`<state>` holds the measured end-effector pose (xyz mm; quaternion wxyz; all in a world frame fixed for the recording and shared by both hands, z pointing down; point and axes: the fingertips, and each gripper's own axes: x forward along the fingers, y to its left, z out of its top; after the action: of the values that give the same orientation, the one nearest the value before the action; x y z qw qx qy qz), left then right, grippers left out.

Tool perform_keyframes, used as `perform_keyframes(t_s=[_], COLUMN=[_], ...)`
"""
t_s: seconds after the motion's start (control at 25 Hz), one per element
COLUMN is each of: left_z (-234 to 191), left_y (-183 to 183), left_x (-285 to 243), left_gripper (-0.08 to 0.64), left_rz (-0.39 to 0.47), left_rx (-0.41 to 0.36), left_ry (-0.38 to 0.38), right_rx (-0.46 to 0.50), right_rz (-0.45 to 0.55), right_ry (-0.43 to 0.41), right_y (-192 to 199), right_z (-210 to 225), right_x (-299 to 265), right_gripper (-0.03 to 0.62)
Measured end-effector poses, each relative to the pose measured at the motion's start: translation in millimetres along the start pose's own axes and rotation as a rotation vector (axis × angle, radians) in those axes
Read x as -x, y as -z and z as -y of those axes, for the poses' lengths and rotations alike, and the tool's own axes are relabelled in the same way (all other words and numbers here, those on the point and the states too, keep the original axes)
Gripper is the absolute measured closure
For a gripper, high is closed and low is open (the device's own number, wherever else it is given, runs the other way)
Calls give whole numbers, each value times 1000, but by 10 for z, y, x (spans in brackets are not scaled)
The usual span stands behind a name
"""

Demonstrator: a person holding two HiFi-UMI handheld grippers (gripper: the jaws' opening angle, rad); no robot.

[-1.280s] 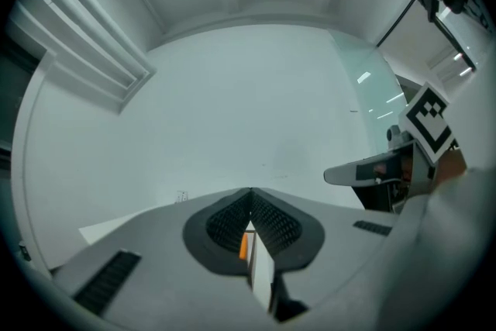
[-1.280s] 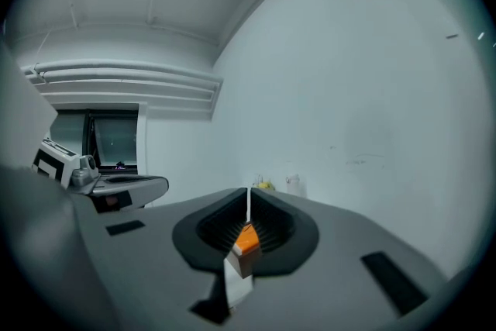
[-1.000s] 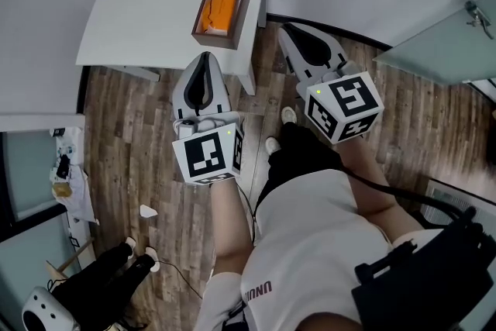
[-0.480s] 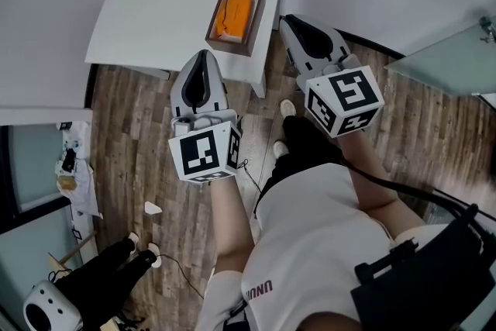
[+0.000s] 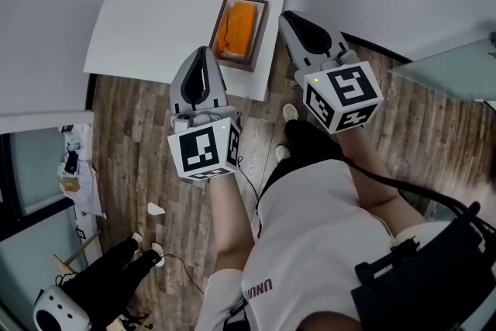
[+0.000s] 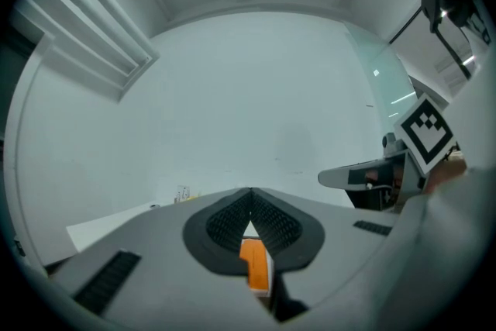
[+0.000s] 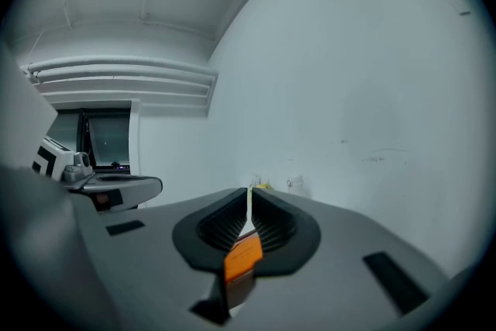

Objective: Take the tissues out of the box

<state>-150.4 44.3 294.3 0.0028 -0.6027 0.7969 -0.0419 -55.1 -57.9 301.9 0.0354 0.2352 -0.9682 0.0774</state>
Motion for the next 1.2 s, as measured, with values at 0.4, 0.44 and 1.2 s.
perform_keyframes(t_s=[0.4, 0.44, 1.2], left_z=[-54, -62, -244], left_y=[83, 91, 349], left_x=[-497, -529, -1023], left_gripper=[546, 546, 545], left_rz=[-41, -44, -129], left_rx=[-7, -8, 19], left_ry=[-12, -16, -70], right_rx=[4, 5, -11], right_rz=[-8, -8, -8], right_ry=[-45, -53, -117], right_y=[-65, -70, -132], right_z=[263, 278, 673], right_x=[-400, -424, -846], right_gripper=[568, 566, 566])
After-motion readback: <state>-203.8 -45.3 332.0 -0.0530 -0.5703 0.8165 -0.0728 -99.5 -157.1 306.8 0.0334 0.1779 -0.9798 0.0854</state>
